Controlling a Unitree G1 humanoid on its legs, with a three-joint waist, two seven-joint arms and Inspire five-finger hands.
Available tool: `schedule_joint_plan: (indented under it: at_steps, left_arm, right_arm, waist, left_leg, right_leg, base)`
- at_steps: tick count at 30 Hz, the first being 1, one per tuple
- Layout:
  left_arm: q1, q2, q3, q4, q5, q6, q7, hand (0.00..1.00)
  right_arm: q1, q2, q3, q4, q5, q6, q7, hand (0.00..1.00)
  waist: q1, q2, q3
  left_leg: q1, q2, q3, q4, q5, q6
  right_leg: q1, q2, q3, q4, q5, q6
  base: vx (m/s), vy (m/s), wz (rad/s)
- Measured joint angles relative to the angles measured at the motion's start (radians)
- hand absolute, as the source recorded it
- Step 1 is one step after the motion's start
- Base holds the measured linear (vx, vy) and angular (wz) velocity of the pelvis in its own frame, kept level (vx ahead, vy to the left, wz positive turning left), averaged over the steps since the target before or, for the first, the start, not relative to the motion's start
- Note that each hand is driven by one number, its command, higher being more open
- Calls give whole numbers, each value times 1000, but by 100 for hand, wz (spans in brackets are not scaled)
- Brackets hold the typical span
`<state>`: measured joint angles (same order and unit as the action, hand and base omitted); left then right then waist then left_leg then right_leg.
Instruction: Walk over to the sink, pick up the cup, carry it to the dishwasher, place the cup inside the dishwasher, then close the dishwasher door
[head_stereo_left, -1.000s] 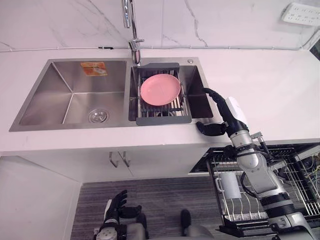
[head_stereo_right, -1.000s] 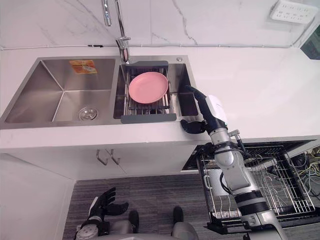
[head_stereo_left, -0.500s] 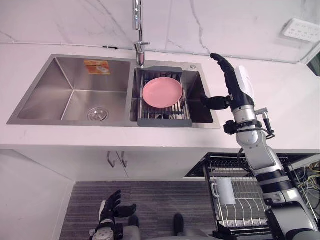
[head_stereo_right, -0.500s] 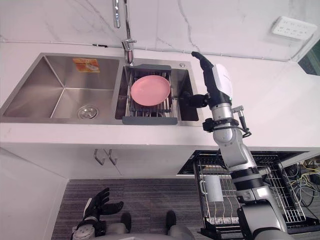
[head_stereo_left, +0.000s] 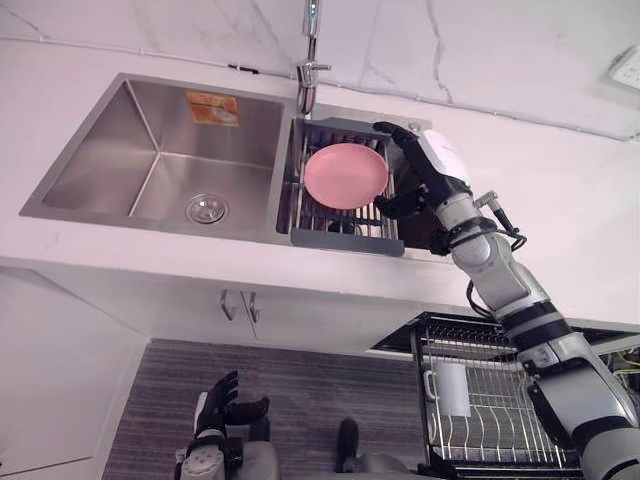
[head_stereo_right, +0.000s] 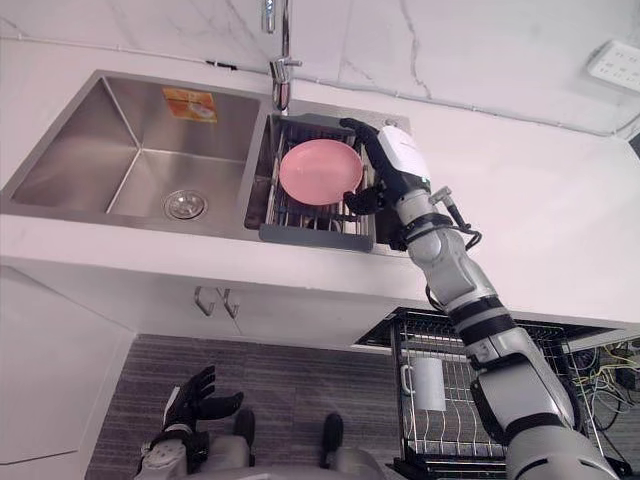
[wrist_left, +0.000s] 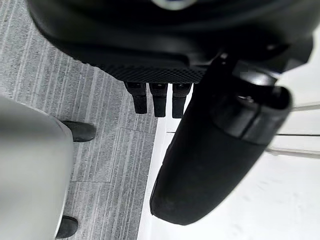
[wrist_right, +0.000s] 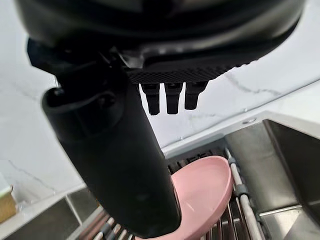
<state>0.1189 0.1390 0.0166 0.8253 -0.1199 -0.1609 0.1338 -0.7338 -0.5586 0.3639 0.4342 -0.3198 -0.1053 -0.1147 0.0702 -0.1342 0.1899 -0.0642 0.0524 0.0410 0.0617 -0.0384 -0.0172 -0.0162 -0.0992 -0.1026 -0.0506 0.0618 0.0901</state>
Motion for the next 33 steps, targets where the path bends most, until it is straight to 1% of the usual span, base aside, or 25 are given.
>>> schedule_joint_plan:
  at_steps: [6,12,18,21,23,25,26,28,32,33]
  left_arm:
    - [-19,-1,-1,1,-1,0,1,90]
    - [-44,0,-1,2,-10,0,4,90]
    - [-61,0,-3,4,-20,0,13,90]
    - [-79,0,-4,7,-22,-1,13,90]
    - [-93,-2,-5,6,-29,-1,14,90]
    - [-102,-2,-6,6,-39,-2,16,90]
    - [-105,-2,-6,5,-48,-3,17,90]
    - [-109,0,-6,6,-58,-4,21,90]
    - [-122,0,-21,7,-62,-9,23,90]
    - [-122,0,-23,7,-67,-9,23,90]
  right_arm:
    - [-84,-33,80,91,-77,2,30,90]
    - [-164,-34,114,189,-145,16,46,90]
    - [-228,-34,116,269,-201,36,48,90]
    - [-285,-34,118,317,-222,40,47,90]
    - [-330,-30,120,361,-235,47,45,90]
    - [-358,-23,120,404,-256,58,36,90]
    - [-369,-20,119,419,-263,63,27,30]
    - [-396,-16,117,425,-269,68,13,30]
    - [-418,-10,107,456,-315,94,-57,30]
    - [-418,-10,104,458,-315,100,-61,30]
  waist:
    - [14,7,26]
    - [19,13,70]
    - [35,24,91]
    - [41,32,109]
    - [50,39,135]
    - [56,41,143]
    - [57,41,152]
    - [55,42,163]
    - [62,48,171]
    - [63,48,172]
  left_leg:
    - [-26,2,-5,43,-16,0]
    - [-50,6,-6,75,-24,-1]
    - [-79,11,-11,90,-26,-2]
    - [-103,13,-12,103,-26,-2]
    - [-108,14,-15,110,-26,-2]
    - [-131,15,-23,120,-26,-2]
    - [-139,15,-28,125,-26,-2]
    - [-147,15,-31,131,-26,-2]
    - [-174,15,-51,139,-24,-5]
    - [-175,15,-54,139,-24,-5]
  right_leg:
    - [-6,1,-6,7,-2,-3]
    - [-27,3,-6,31,-7,-10]
    - [-51,8,-9,39,-8,-11]
    - [-75,9,-9,55,-9,-13]
    - [-80,10,-12,64,-11,-15]
    - [-97,10,-19,71,-12,-16]
    - [-103,10,-23,74,-13,-17]
    - [-111,10,-27,80,-14,-19]
    - [-126,11,-47,85,-18,-22]
    - [-126,12,-49,85,-18,-23]
  base:
    - [-16,0,2]
    - [-28,0,0]
    - [0,0,0]
    - [0,0,0]
    - [-19,-1,2]
    - [-46,-6,9]
    - [-27,-7,10]
    - [-31,-4,7]
    - [-14,-11,12]
    - [10,-18,9]
